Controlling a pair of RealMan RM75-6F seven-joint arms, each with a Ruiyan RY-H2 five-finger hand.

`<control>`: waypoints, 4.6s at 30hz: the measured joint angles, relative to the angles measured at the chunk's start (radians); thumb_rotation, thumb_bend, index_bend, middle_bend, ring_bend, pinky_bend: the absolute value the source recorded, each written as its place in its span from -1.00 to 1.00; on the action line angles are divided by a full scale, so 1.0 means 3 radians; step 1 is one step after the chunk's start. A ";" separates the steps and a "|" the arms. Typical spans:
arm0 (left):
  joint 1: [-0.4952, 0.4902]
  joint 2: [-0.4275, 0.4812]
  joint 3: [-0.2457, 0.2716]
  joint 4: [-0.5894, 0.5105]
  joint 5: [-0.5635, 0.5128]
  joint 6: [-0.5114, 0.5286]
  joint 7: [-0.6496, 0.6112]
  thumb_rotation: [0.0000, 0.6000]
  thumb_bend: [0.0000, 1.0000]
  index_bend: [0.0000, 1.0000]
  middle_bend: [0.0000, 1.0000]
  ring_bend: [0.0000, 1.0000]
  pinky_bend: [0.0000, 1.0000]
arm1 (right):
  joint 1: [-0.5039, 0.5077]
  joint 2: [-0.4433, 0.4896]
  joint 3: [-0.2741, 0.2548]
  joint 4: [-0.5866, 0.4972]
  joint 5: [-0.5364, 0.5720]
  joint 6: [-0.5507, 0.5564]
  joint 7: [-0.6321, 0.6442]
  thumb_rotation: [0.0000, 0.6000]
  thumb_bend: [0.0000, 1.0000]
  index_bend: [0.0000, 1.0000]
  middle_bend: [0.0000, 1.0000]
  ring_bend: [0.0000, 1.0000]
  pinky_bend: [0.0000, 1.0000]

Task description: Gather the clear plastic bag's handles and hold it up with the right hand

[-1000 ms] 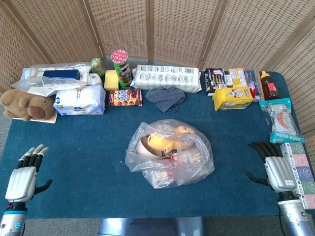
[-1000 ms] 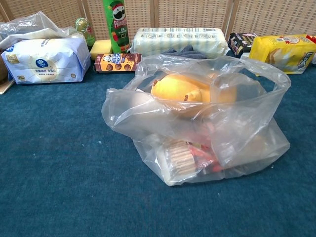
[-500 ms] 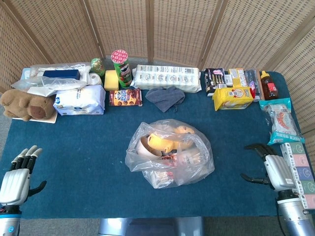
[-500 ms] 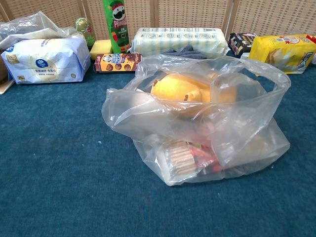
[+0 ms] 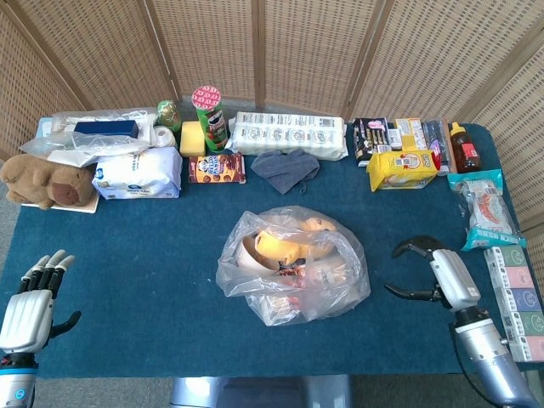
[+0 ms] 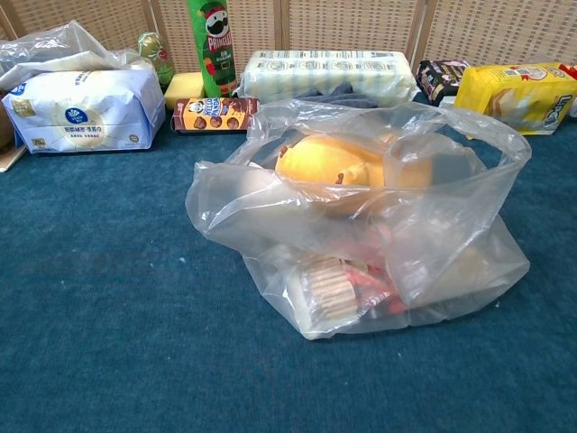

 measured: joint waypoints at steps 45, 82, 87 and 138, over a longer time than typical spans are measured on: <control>-0.0082 -0.0104 -0.0023 0.0351 -0.0175 -0.0235 -0.0307 1.00 -0.59 -0.81 -0.84 -0.96 -0.82 | 0.1108 -0.0209 0.0270 -0.0475 0.0998 -0.1761 -0.0037 -0.52 -0.92 -0.45 -0.47 -0.70 -0.94; -0.0128 -0.0122 -0.0026 0.0298 -0.0218 -0.0294 -0.0200 1.00 -0.59 -0.80 -0.84 -0.96 -0.82 | 0.0512 -0.0181 0.1931 -0.0927 0.0275 -0.3110 0.4538 -0.52 -0.90 -0.21 0.07 0.12 -0.12; -0.0146 -0.0120 -0.0030 0.0251 -0.0215 -0.0300 -0.0145 1.00 -0.59 -0.81 -0.84 -0.96 -0.82 | 0.0462 -0.0119 0.1913 -0.0895 0.0083 -0.2960 0.4839 -0.52 -0.88 0.00 0.35 0.46 0.17; -0.1750 -0.0121 -0.0474 0.0151 0.0884 -0.1329 0.0049 1.00 -0.64 -0.79 -0.78 -0.96 -0.82 | 0.1447 0.0470 0.0065 -0.0206 -0.0986 -0.0643 0.6392 -0.27 -0.66 -0.21 -0.07 -0.20 -0.56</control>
